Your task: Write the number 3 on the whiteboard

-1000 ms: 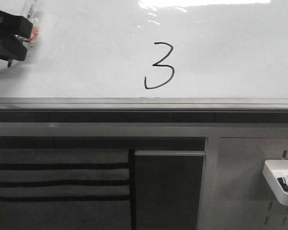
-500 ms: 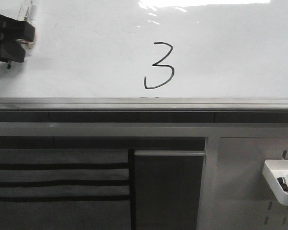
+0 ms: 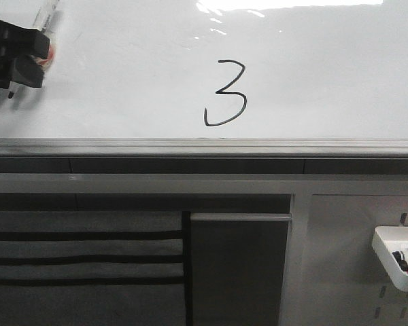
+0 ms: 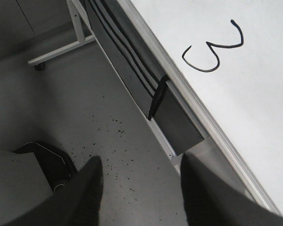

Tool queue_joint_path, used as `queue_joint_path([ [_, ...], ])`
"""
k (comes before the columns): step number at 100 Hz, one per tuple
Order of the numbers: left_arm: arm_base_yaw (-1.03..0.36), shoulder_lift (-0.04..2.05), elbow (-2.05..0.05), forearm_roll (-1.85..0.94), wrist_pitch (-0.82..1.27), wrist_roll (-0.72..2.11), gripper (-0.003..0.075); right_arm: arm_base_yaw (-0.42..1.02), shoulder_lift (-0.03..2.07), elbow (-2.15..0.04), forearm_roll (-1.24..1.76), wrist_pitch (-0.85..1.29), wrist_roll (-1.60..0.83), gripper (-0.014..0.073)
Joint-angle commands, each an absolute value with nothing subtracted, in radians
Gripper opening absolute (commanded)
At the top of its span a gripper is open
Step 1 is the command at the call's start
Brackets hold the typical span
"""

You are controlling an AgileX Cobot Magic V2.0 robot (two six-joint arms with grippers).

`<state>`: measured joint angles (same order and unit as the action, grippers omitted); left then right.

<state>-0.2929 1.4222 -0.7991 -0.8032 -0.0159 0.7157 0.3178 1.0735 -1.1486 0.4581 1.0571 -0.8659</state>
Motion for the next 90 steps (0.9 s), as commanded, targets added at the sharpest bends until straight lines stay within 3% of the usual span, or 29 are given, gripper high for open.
queue_joint_path([
  [1,-0.292,1.389,-0.830,-0.775,-0.059,0.709,0.0335,0.313,1.045,-1.184,0.457,1.036,-0.857,0.0332],
  [17,-0.286,1.288,-0.830,-0.683,0.036,0.709,0.0335,0.313,0.984,-1.184,0.325,1.066,-0.687,0.0330],
  [43,-0.286,0.983,-0.833,-0.489,0.390,0.709,0.0335,0.313,0.836,-1.180,-0.101,1.224,0.006,0.0328],
  [64,-0.286,0.705,-0.820,-0.384,0.627,0.585,0.0324,0.313,0.641,-1.046,-0.103,1.055,0.128,0.0323],
  [71,-0.286,0.633,-0.802,-0.311,0.627,0.474,0.0287,0.313,0.571,-0.980,-0.103,0.975,0.159,0.0269],
  [90,-0.286,0.511,-0.713,-0.216,0.602,0.348,0.0088,0.313,0.424,-0.825,-0.102,0.812,0.164,-0.0039],
])
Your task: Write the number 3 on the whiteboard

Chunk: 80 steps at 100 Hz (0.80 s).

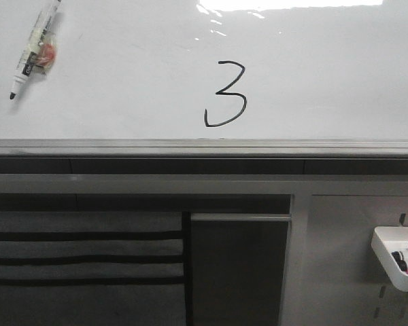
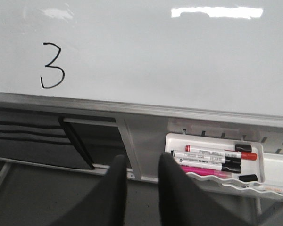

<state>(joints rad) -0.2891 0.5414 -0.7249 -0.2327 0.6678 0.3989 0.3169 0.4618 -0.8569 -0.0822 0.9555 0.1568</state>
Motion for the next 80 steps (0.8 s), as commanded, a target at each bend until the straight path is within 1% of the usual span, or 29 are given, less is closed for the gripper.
queue_joint_path([
  [1,-0.286,0.509,-0.706,-0.216,0.597,0.347,0.0069,0.313,0.417,-0.821,-0.102,0.806,0.164,-0.0058],
  [3,-0.286,0.504,-0.696,-0.216,0.591,0.341,0.0050,0.313,0.409,-0.808,-0.102,0.800,0.164,-0.0074],
  [4,-0.286,0.501,-0.693,-0.216,0.586,0.336,0.0041,0.313,0.409,-0.804,-0.102,0.797,0.164,-0.0074],
  [5,-0.286,0.498,-0.686,-0.216,0.580,0.330,0.0012,0.313,0.404,-0.796,-0.102,0.791,0.164,-0.0072],
  [6,-0.286,0.498,-0.683,-0.216,0.576,0.327,0.0012,0.313,0.402,-0.792,-0.102,0.789,0.164,-0.0073],
  [8,-0.286,0.496,-0.673,-0.216,0.560,0.322,-0.0017,0.313,0.397,-0.785,-0.104,0.782,0.164,-0.0074],
  [18,-0.286,0.496,-0.633,-0.243,0.482,0.302,-0.0018,0.313,0.393,-0.730,-0.114,0.767,0.164,-0.0074],
  [36,-0.286,0.497,-0.599,-0.278,0.480,0.302,-0.0018,0.313,0.393,-0.682,-0.114,0.792,0.164,-0.0074],
  [68,-0.286,0.498,-0.585,-0.278,0.478,0.302,-0.0018,0.313,0.393,-0.675,-0.114,0.794,0.164,-0.0074],
  [74,-0.294,0.462,-0.557,-0.278,0.452,0.302,-0.0018,0.313,0.393,-0.675,-0.114,0.794,0.164,-0.0074],
  [80,-0.271,0.415,-0.524,-0.271,0.415,0.310,-0.0018,0.313,0.393,-0.675,-0.114,0.794,0.164,-0.0074],
])
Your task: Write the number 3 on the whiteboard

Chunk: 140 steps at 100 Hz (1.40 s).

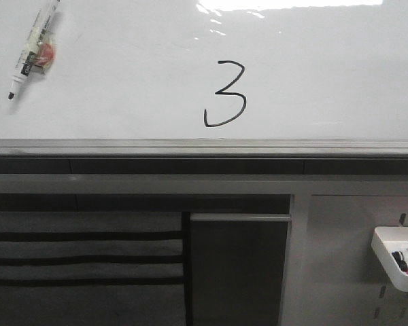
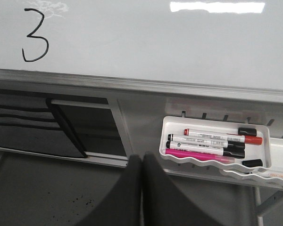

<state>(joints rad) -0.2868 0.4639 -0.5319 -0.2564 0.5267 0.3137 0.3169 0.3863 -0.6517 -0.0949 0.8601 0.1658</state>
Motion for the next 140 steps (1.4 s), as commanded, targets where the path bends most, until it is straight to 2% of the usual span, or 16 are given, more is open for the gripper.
queue_joint_path([
  [1,-0.263,0.400,-0.515,-0.265,0.411,0.310,-0.0018,0.313,0.393,-0.675,-0.114,0.794,0.164,-0.0074],
  [32,-0.096,0.120,-0.261,-0.260,0.191,0.310,-0.0018,0.315,0.393,-0.675,-0.114,0.794,0.164,-0.0074],
  [49,-0.077,0.053,-0.121,-0.219,0.038,0.297,-0.0018,0.315,0.393,-0.675,-0.114,0.794,0.164,-0.0074],
  [70,-0.077,-0.039,0.013,-0.090,-0.146,0.145,-0.0018,0.315,0.393,-0.675,-0.114,0.794,0.164,-0.0074],
  [75,-0.076,-0.037,0.005,-0.069,-0.100,0.130,-0.0018,0.315,0.393,-0.675,-0.114,0.796,0.164,-0.0074],
  [140,-0.076,-0.037,0.009,-0.054,-0.091,0.090,-0.0018,0.315,0.396,-0.675,-0.114,0.793,0.164,-0.0074],
])
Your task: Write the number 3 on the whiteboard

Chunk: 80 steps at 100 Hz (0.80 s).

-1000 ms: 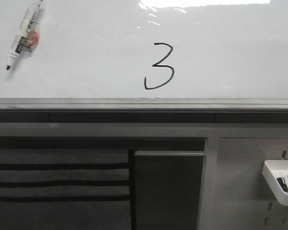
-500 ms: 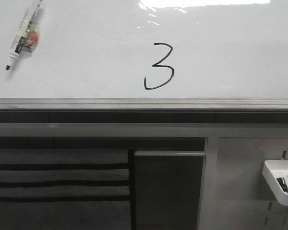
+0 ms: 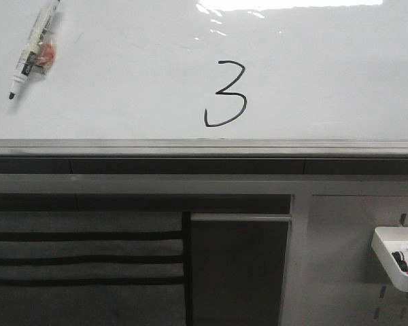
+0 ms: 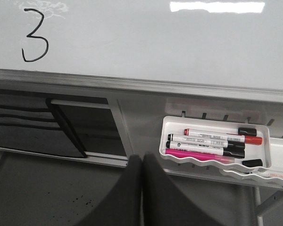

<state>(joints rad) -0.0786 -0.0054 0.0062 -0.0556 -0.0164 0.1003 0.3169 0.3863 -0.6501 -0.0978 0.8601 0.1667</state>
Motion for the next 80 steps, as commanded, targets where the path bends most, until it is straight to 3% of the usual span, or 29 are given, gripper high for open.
queue_joint_path([
  [1,-0.076,-0.037,0.009,-0.054,-0.091,0.090,-0.0018,0.315,0.396,-0.675,-0.114,0.793,0.164,-0.0074],
  [31,-0.076,-0.037,0.009,-0.054,-0.091,0.090,-0.0018,0.315,0.382,-0.664,-0.114,0.782,0.164,-0.0074],
  [46,-0.076,-0.037,0.009,-0.054,-0.091,0.090,-0.0018,0.243,0.299,-0.602,-0.110,0.739,0.164,-0.0074],
  [80,-0.076,-0.037,0.009,-0.054,-0.091,0.090,-0.0018,0.078,0.052,-0.144,-0.039,0.161,0.164,-0.0074],
])
